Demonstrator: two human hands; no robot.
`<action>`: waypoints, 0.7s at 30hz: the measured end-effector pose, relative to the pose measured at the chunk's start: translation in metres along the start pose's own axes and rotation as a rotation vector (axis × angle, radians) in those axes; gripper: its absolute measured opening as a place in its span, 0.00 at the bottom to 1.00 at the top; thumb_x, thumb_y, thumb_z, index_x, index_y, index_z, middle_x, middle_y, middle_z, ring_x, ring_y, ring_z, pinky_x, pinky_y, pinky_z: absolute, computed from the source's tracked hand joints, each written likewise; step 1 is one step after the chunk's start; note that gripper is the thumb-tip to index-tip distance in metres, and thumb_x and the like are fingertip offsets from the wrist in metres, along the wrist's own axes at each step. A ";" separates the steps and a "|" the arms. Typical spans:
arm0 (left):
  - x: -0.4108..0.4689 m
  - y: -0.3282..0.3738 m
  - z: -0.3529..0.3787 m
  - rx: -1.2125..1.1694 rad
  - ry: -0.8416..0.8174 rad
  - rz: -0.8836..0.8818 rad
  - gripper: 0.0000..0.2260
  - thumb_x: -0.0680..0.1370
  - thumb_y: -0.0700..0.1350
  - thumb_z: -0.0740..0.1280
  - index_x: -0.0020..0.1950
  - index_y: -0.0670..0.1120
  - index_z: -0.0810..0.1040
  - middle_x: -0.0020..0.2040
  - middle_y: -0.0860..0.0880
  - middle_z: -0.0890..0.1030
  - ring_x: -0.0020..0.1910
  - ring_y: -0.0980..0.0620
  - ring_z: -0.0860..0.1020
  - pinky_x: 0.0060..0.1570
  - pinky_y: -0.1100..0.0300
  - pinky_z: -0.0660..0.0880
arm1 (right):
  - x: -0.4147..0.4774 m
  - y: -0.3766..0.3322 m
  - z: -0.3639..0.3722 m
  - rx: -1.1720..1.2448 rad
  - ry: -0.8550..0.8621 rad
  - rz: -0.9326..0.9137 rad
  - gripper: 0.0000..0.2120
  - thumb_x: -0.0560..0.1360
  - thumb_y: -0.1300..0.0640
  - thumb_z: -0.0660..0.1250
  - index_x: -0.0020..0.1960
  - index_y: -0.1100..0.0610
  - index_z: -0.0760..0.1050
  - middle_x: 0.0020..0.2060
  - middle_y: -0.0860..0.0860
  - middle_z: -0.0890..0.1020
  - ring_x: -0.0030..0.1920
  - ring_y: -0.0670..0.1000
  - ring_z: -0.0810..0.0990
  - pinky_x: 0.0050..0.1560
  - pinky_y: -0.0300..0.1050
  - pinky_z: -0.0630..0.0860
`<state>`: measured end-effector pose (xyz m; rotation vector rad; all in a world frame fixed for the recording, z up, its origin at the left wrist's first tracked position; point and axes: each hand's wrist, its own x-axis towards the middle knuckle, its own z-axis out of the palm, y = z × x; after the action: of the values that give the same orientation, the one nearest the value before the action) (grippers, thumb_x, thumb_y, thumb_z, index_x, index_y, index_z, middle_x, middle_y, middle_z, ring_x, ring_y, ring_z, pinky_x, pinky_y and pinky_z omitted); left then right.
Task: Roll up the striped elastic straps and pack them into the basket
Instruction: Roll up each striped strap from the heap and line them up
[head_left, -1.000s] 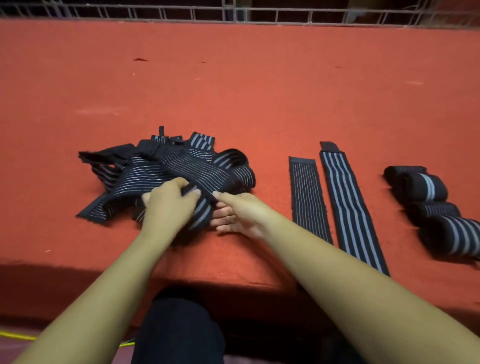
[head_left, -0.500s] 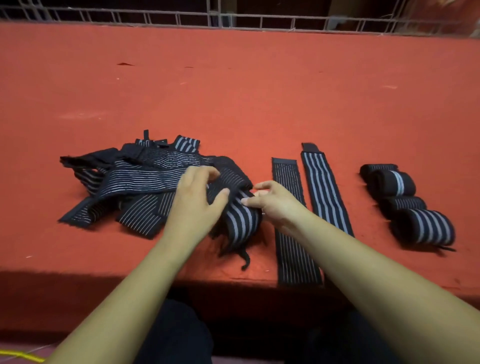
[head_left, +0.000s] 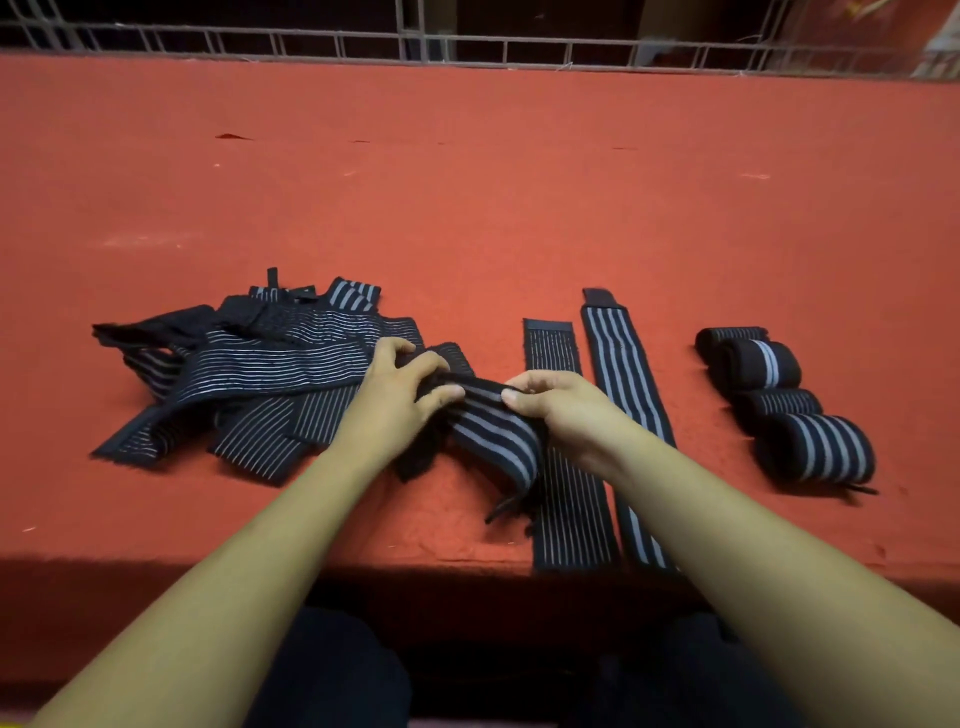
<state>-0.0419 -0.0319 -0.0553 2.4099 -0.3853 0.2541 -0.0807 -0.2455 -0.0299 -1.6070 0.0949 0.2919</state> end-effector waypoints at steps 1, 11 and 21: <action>0.002 -0.002 -0.001 -0.038 0.045 -0.005 0.09 0.79 0.52 0.69 0.56 0.49 0.80 0.60 0.46 0.68 0.60 0.51 0.71 0.66 0.58 0.67 | -0.002 -0.003 -0.001 0.064 0.011 -0.012 0.09 0.79 0.64 0.65 0.43 0.57 0.80 0.37 0.53 0.84 0.40 0.51 0.82 0.43 0.44 0.79; 0.003 -0.049 -0.023 0.240 0.270 -0.315 0.10 0.82 0.45 0.64 0.54 0.38 0.77 0.55 0.35 0.73 0.56 0.34 0.73 0.60 0.42 0.70 | -0.025 -0.036 -0.059 0.747 0.160 -0.082 0.11 0.75 0.65 0.57 0.43 0.62 0.78 0.32 0.53 0.81 0.30 0.51 0.80 0.35 0.43 0.79; -0.007 0.030 0.027 -0.135 -0.165 0.138 0.12 0.81 0.51 0.67 0.61 0.47 0.77 0.57 0.51 0.80 0.56 0.55 0.76 0.59 0.61 0.70 | -0.008 -0.013 -0.063 0.044 0.038 0.143 0.11 0.67 0.60 0.80 0.44 0.56 0.78 0.43 0.55 0.84 0.43 0.53 0.82 0.44 0.48 0.79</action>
<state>-0.0565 -0.0697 -0.0596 2.2810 -0.6251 0.0868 -0.0766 -0.3080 -0.0131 -1.5647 0.2446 0.3679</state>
